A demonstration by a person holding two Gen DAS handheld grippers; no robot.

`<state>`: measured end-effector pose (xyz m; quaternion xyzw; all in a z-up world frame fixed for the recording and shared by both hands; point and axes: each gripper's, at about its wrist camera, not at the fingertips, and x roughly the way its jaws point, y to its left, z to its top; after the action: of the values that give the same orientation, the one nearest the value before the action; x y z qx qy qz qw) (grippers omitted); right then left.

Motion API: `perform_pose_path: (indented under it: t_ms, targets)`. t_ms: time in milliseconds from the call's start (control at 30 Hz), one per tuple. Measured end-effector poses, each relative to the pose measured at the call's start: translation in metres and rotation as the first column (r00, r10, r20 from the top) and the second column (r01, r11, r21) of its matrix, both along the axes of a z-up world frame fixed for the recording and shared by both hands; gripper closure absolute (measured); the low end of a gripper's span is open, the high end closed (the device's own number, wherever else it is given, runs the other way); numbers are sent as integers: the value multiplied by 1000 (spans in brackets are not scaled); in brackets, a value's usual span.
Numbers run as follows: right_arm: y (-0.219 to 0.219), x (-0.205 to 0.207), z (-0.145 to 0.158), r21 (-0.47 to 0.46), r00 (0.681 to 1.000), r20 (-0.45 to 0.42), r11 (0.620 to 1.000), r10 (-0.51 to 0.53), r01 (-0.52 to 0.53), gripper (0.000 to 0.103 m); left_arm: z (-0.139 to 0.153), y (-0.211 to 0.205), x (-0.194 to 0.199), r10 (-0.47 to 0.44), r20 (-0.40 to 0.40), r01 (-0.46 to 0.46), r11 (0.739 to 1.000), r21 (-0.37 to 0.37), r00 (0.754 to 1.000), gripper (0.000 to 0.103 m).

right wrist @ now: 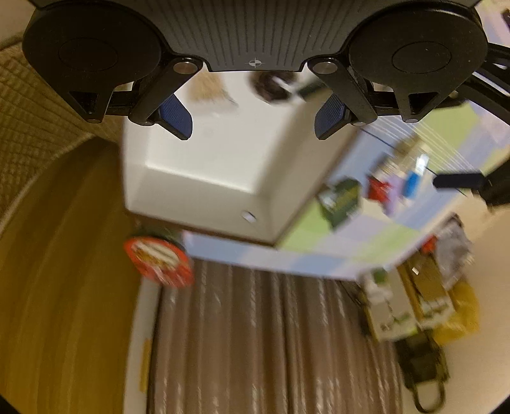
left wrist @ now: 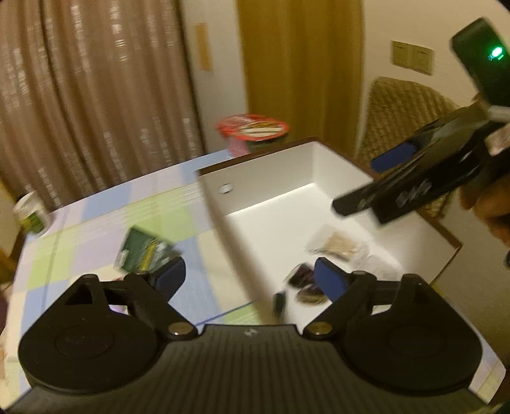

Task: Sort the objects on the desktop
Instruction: 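Withdraw both tools from the box toward the remaining items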

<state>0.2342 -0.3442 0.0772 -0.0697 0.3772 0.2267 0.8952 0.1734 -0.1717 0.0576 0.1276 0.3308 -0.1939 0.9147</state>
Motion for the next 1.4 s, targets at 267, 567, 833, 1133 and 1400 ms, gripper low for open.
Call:
perform_pose_path:
  t_ms: [267, 567, 833, 1133, 1400]
  targets:
    - [50, -33, 10, 132, 991, 57, 983, 122, -128, 16, -4, 76, -36, 204, -23, -203, 978, 54, 979, 14]
    - [112, -51, 0, 143, 978, 41, 968, 203, -207, 17, -19, 144, -51, 274, -54, -270, 959, 82, 960, 14]
    - [169, -47, -22, 90, 995, 26, 991, 96, -98, 17, -40, 216, -9, 230, -80, -227, 973, 42, 970, 14]
    - [221, -27, -48, 16, 999, -20, 999, -44, 44, 17, -72, 269, 67, 182, -137, -191, 980, -56, 974, 16]
    - [236, -8, -60, -5, 992, -51, 994, -112, 112, 17, -115, 267, 123, 163, -218, -189, 976, -107, 962, 27]
